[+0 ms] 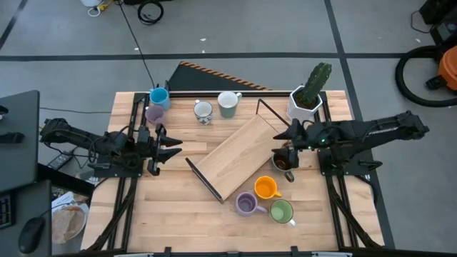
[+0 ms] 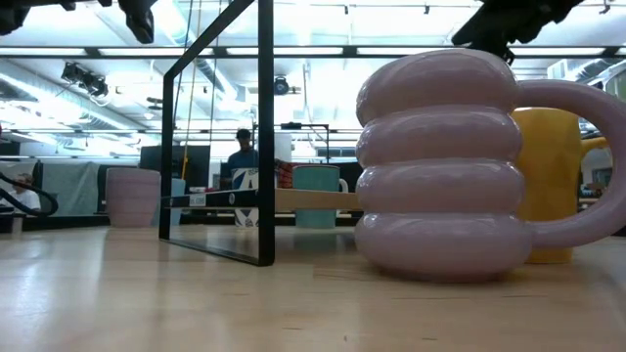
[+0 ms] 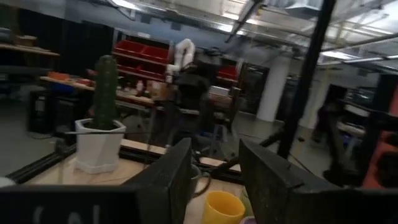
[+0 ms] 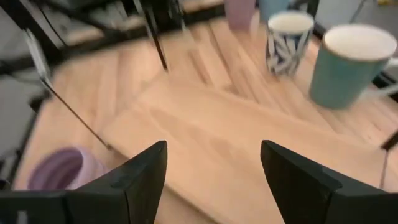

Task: Place coffee mugs
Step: Put the bottom blue patterned mug on the shelf

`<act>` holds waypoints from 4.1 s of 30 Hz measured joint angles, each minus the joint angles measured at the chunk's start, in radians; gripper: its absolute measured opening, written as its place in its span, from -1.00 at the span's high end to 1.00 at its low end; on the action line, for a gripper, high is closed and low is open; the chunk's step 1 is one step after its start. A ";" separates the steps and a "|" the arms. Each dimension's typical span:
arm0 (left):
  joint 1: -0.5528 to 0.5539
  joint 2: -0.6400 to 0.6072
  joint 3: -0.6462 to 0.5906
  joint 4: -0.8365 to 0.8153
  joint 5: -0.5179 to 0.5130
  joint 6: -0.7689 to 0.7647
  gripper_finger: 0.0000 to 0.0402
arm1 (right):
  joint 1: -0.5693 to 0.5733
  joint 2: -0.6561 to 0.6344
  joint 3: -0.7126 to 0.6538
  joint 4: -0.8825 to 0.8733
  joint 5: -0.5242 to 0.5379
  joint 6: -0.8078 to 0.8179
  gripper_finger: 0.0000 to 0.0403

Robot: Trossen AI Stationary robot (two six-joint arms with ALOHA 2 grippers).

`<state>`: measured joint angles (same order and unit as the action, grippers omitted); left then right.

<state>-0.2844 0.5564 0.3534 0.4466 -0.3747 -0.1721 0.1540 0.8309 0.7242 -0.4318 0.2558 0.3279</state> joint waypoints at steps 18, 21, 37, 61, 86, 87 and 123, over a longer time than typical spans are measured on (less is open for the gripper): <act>0.070 0.035 0.000 -0.026 -0.077 -0.079 0.30 | 0.190 0.431 0.320 -0.586 -0.006 0.236 -0.21; 0.070 0.035 0.000 -0.026 -0.077 -0.079 0.30 | 0.217 0.482 0.338 -0.648 -0.024 0.253 -0.21; 0.070 0.035 0.000 0.001 -0.077 -0.077 0.30 | 0.239 0.657 0.304 -0.683 -0.053 0.170 0.15; 0.070 0.038 0.000 0.000 0.005 -0.078 0.30 | 0.208 0.608 0.418 -0.862 -0.187 -0.122 0.76; 0.070 0.039 0.000 -0.007 0.006 -0.132 0.30 | -0.126 0.723 0.618 -0.958 -0.131 -0.715 0.74; 0.068 0.039 0.000 -0.013 0.006 -0.132 0.30 | -0.137 0.720 0.618 -0.952 -0.140 -0.723 0.74; 0.111 0.059 0.041 -0.094 -0.095 -0.128 0.31 | -0.190 0.713 0.546 -0.908 -0.091 -0.668 0.37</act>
<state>-0.1738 0.6156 0.3944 0.3528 -0.4700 -0.3004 -0.0364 1.5438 1.2699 -1.3393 0.1650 -0.3405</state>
